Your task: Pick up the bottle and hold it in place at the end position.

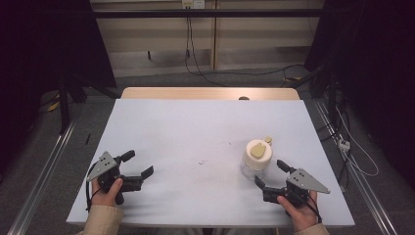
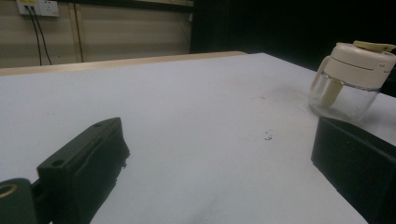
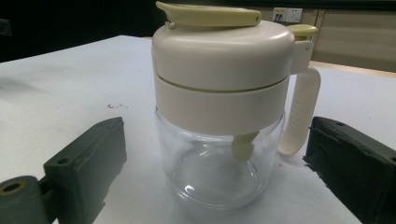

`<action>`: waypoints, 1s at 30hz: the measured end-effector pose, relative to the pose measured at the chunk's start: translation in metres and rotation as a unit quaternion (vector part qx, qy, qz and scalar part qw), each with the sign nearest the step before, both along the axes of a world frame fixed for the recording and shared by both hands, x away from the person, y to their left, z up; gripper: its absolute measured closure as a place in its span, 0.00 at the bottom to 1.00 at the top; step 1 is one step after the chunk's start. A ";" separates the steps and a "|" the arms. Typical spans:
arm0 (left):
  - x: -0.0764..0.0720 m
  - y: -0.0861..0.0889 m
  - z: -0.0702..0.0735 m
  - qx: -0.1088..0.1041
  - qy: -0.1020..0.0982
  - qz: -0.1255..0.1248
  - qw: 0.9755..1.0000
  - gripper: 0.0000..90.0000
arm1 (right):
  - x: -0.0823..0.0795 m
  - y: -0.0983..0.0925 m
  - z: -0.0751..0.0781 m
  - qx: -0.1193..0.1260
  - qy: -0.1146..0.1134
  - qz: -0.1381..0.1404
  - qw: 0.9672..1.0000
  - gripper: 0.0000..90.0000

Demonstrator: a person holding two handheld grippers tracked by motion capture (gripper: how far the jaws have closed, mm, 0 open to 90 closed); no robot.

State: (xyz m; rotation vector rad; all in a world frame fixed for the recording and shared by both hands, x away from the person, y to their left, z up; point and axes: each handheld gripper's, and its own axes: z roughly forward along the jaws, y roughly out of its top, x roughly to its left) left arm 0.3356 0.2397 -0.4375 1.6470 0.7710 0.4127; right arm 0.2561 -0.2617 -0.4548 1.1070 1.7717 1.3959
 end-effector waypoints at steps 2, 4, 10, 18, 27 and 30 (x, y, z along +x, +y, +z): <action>0.000 0.000 0.000 0.000 -0.001 0.000 1.000 0.03 | 0.000 0.000 0.000 0.002 0.001 0.000 1.000 0.05; 0.000 -0.001 0.000 0.000 0.000 0.000 1.000 0.03 | 0.001 0.000 0.000 0.002 0.002 0.001 1.000 0.05; -0.001 -0.003 0.000 0.004 0.001 -0.005 1.000 0.03 | 0.003 -0.001 0.000 0.001 0.005 0.002 1.000 0.05; 0.000 -0.004 0.000 0.007 -0.002 -0.008 1.000 0.03 | 0.013 0.000 0.001 0.002 0.010 0.003 1.000 0.08; 0.000 -0.006 -0.001 0.012 0.002 -0.012 1.000 0.03 | 0.029 0.005 0.002 -0.004 0.019 0.022 1.000 0.09; 0.000 -0.008 -0.002 0.011 0.004 -0.014 1.000 0.03 | 0.034 0.007 0.002 -0.005 0.022 0.023 0.999 0.09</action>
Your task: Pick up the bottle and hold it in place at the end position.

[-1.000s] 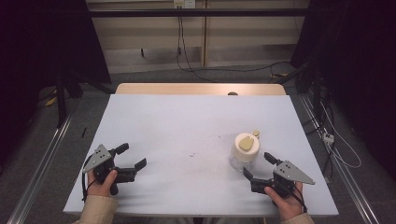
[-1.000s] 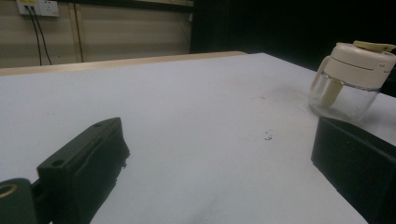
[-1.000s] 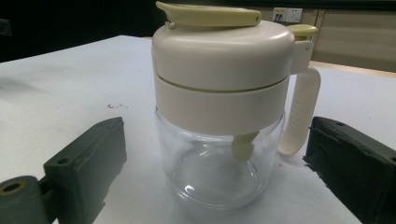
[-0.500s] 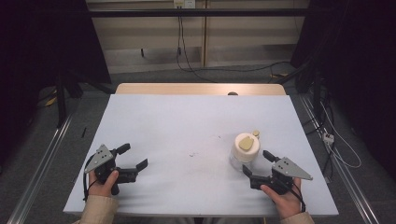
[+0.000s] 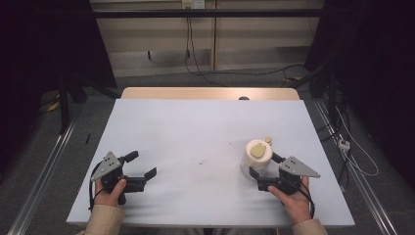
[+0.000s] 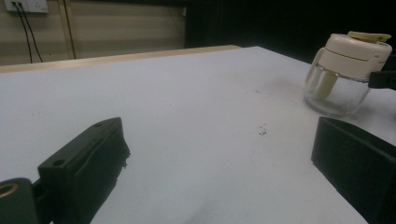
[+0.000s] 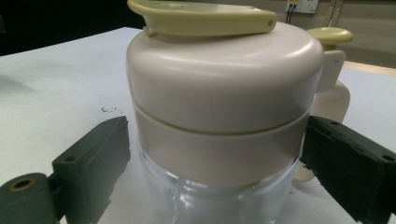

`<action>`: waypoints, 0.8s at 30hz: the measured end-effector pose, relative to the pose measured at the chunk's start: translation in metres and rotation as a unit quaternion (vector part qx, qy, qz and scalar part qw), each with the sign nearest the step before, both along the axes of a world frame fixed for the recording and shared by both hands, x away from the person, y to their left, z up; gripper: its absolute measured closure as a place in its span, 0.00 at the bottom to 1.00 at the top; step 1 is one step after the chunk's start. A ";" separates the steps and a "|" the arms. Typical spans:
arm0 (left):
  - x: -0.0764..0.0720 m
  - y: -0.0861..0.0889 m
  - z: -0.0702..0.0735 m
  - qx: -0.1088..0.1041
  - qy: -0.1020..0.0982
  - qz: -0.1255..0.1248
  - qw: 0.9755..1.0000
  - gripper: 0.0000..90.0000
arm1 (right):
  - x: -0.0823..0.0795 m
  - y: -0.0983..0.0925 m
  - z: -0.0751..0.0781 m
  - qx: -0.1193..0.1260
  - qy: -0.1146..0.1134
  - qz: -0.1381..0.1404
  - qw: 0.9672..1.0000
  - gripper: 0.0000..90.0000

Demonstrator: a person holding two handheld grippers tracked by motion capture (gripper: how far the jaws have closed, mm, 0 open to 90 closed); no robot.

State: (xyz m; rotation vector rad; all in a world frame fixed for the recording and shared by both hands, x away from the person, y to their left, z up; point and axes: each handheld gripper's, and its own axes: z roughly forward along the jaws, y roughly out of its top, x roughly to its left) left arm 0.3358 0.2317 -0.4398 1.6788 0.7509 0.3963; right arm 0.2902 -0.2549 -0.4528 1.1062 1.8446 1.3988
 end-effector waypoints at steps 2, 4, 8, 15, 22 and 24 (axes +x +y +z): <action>0.000 0.000 0.000 0.002 -0.001 -0.002 1.000 0.03 | 0.004 0.000 0.000 0.004 0.001 0.001 1.000 0.08; 0.000 -0.001 0.000 0.002 -0.001 -0.004 1.000 0.03 | 0.008 0.000 0.000 0.006 0.003 0.004 1.000 0.07; 0.000 -0.002 -0.001 -0.001 0.003 -0.005 1.000 0.03 | 0.014 0.002 0.000 0.007 0.011 0.011 1.000 0.06; 0.001 -0.003 -0.002 0.002 0.003 -0.010 1.000 0.03 | 0.025 0.006 -0.002 0.007 0.017 0.021 1.000 0.04; 0.001 -0.003 -0.002 0.004 0.004 -0.011 1.000 0.03 | 0.031 0.007 -0.003 0.016 0.020 0.024 0.999 0.05; 0.001 -0.003 -0.002 0.002 0.002 -0.010 1.000 0.03 | 0.031 0.008 -0.002 0.018 0.021 0.023 0.999 0.06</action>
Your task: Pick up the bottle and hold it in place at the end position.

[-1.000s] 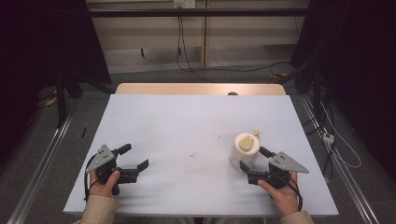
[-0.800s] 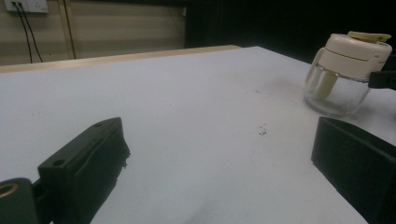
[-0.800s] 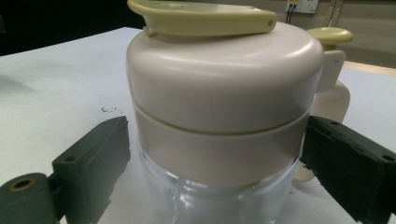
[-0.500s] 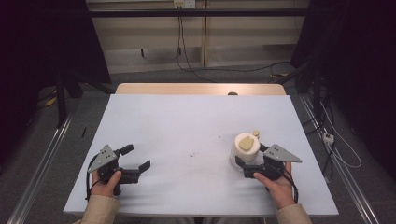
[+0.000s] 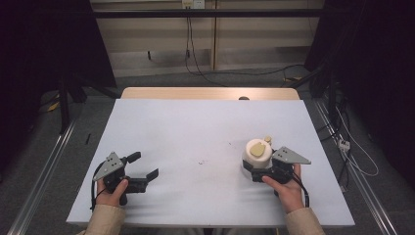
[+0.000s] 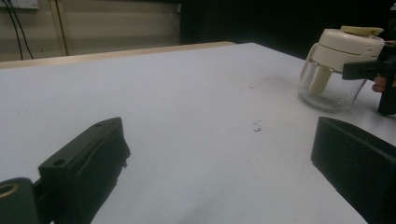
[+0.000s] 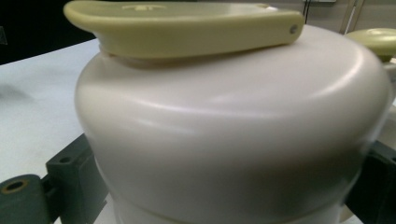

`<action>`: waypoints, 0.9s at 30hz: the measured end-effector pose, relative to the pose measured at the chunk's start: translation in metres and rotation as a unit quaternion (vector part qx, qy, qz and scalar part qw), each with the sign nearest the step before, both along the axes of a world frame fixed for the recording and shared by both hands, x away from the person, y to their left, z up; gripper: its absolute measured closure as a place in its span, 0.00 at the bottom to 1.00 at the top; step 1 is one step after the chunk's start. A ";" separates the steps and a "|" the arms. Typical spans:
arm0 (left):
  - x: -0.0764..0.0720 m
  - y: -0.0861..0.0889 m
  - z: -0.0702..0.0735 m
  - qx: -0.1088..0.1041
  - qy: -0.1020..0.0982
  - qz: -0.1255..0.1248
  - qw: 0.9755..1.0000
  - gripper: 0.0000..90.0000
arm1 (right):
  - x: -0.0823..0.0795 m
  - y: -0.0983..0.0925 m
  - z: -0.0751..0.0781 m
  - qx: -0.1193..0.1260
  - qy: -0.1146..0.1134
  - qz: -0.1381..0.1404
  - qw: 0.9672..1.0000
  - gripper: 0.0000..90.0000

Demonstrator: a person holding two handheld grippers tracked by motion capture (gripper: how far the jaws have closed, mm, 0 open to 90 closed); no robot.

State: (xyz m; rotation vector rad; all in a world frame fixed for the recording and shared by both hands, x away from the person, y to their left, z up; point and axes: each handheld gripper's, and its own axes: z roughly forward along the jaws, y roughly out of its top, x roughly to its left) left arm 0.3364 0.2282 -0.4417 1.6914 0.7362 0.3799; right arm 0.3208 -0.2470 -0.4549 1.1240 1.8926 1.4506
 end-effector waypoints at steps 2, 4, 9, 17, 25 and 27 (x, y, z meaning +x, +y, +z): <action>0.000 0.000 0.000 0.003 -0.001 -0.001 1.000 0.03 | 0.000 0.000 0.000 0.002 -0.001 -0.001 1.000 0.06; 0.000 0.000 0.000 0.002 -0.001 -0.001 1.000 0.03 | -0.001 0.001 0.000 0.000 -0.003 -0.004 1.000 0.06; 0.000 0.000 0.001 -0.003 -0.001 0.002 1.000 0.03 | -0.002 0.001 0.001 0.004 -0.014 -0.010 1.000 0.07; 0.000 0.001 0.001 -0.005 -0.003 0.002 1.000 0.03 | -0.001 0.002 0.003 -0.004 -0.026 -0.018 0.999 0.08; 0.000 0.002 0.002 -0.006 -0.004 0.005 1.000 0.03 | 0.002 0.007 0.006 0.006 -0.030 -0.020 0.999 0.08; 0.000 0.002 0.001 -0.006 -0.003 0.003 1.000 0.03 | 0.003 0.009 0.007 0.009 -0.033 -0.021 0.999 0.08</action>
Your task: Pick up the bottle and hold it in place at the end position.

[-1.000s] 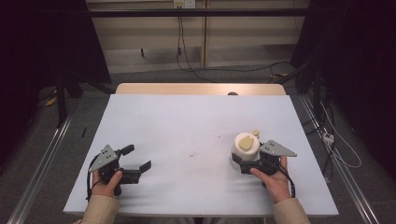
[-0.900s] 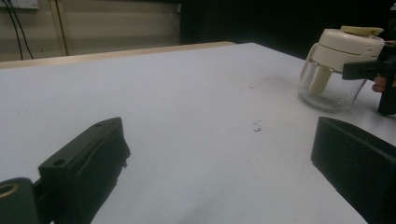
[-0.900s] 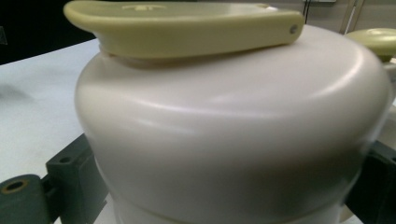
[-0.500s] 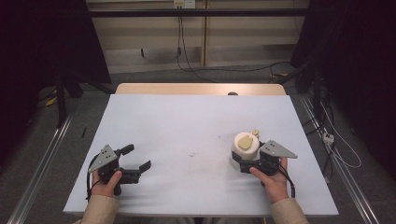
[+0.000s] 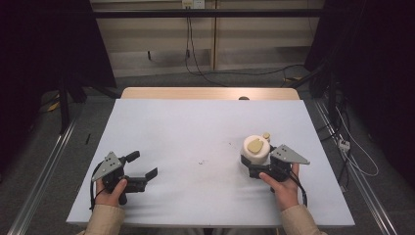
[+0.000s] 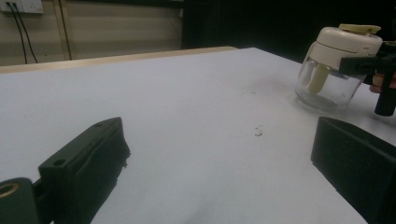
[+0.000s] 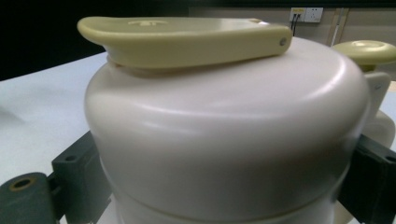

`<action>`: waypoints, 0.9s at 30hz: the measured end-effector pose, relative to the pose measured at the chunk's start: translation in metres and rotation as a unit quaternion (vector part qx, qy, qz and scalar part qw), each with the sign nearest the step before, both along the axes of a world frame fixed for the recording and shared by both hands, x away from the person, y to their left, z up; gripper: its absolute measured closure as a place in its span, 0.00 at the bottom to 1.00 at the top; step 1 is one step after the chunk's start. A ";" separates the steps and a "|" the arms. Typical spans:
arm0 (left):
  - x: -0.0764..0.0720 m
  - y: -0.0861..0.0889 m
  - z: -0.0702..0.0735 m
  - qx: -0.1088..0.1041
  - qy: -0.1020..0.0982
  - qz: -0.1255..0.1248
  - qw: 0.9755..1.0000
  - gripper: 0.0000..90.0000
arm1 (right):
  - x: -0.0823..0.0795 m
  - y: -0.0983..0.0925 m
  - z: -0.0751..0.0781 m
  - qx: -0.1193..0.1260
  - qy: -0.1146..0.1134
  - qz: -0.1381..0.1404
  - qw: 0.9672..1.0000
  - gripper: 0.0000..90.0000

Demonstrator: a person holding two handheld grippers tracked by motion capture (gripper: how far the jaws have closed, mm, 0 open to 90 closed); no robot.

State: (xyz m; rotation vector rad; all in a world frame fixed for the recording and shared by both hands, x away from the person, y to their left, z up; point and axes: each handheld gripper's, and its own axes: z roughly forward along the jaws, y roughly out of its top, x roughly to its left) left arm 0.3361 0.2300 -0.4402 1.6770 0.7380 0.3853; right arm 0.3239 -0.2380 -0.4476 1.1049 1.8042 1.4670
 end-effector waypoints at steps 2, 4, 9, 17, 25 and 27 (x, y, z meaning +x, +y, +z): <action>0.000 0.000 0.000 -0.001 -0.001 0.000 1.000 0.03 | 0.001 0.002 0.002 0.002 -0.001 0.000 1.000 0.08; 0.000 0.000 0.000 0.000 -0.002 0.000 1.000 0.03 | 0.002 0.004 0.003 0.005 -0.002 0.003 1.000 0.08; 0.000 0.000 0.000 -0.001 -0.002 0.001 1.000 0.03 | 0.005 0.010 0.004 0.002 -0.002 0.010 1.000 0.08; -0.001 -0.001 0.000 -0.002 -0.001 0.000 1.000 0.03 | 0.011 0.022 0.009 0.002 -0.006 0.021 1.000 0.08; -0.001 -0.001 0.000 0.000 -0.002 0.000 1.000 0.03 | 0.018 0.033 0.013 0.002 -0.012 0.025 1.000 0.08; -0.001 -0.001 0.000 0.001 -0.002 -0.002 1.000 0.03 | 0.022 0.038 0.013 -0.005 -0.014 0.030 0.999 0.08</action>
